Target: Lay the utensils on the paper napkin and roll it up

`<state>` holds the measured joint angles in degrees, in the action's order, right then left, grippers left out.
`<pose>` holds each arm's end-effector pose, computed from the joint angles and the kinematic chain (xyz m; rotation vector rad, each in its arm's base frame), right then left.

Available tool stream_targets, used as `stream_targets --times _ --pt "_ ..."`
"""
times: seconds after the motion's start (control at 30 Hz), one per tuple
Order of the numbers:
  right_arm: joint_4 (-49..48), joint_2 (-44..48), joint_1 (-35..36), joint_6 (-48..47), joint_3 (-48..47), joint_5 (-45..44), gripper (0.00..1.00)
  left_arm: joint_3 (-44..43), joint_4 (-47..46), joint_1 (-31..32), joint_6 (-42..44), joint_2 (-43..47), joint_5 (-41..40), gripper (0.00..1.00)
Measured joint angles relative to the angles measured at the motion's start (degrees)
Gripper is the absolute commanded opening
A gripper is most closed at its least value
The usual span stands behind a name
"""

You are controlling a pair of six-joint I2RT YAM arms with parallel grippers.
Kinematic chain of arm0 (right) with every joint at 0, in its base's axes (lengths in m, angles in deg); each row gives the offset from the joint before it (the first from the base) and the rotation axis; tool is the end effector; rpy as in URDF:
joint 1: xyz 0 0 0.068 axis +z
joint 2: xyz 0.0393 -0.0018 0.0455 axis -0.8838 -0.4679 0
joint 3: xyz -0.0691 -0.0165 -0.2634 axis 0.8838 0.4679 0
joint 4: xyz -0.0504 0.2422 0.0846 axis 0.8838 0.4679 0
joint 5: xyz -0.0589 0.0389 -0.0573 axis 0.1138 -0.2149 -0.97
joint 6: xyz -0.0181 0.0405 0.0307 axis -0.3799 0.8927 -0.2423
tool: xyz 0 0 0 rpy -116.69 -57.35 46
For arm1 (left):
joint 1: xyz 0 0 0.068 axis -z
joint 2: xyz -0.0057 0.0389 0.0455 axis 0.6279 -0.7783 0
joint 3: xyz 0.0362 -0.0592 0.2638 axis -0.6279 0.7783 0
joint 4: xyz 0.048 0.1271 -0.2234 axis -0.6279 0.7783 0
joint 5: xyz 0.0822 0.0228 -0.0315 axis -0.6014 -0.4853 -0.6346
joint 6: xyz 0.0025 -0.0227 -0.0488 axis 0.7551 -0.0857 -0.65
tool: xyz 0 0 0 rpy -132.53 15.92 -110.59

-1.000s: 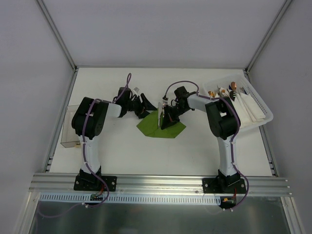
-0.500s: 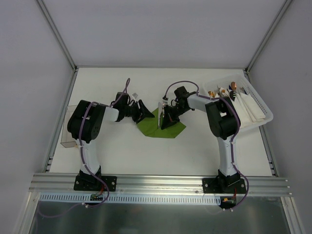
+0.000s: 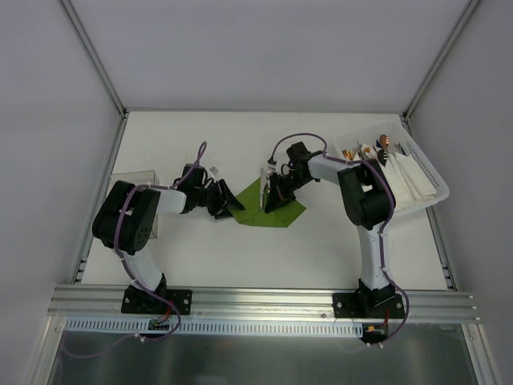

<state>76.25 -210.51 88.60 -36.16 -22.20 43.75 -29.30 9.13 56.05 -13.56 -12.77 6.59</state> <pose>0.3680 0.2133 0.1214 -0.9357 2.5336 1.2762 0.2986 -0.1158 0.1224 -0.3139 2.5004 -1.3339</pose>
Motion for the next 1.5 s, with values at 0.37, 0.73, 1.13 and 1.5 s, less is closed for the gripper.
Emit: stream_targets --times 0.37,0.73,1.13,1.5 --pt "0.0 0.0 0.0 0.1 0.0 0.0 0.00 -3.1 8.4 0.0 3.3 2.2 -7.6 0.37" --pt "0.0 0.0 0.0 0.1 0.0 0.0 0.00 -6.1 10.2 0.0 4.5 2.2 -10.2 0.11" --pt "0.5 0.0 0.1 0.9 -0.3 -0.7 0.00 -8.1 5.4 2.8 1.3 1.9 -3.2 0.00" --pt "0.6 0.0 0.1 1.4 -0.3 -0.9 0.00 -11.5 -4.2 9.6 -8.3 -7.8 -0.7 0.00"
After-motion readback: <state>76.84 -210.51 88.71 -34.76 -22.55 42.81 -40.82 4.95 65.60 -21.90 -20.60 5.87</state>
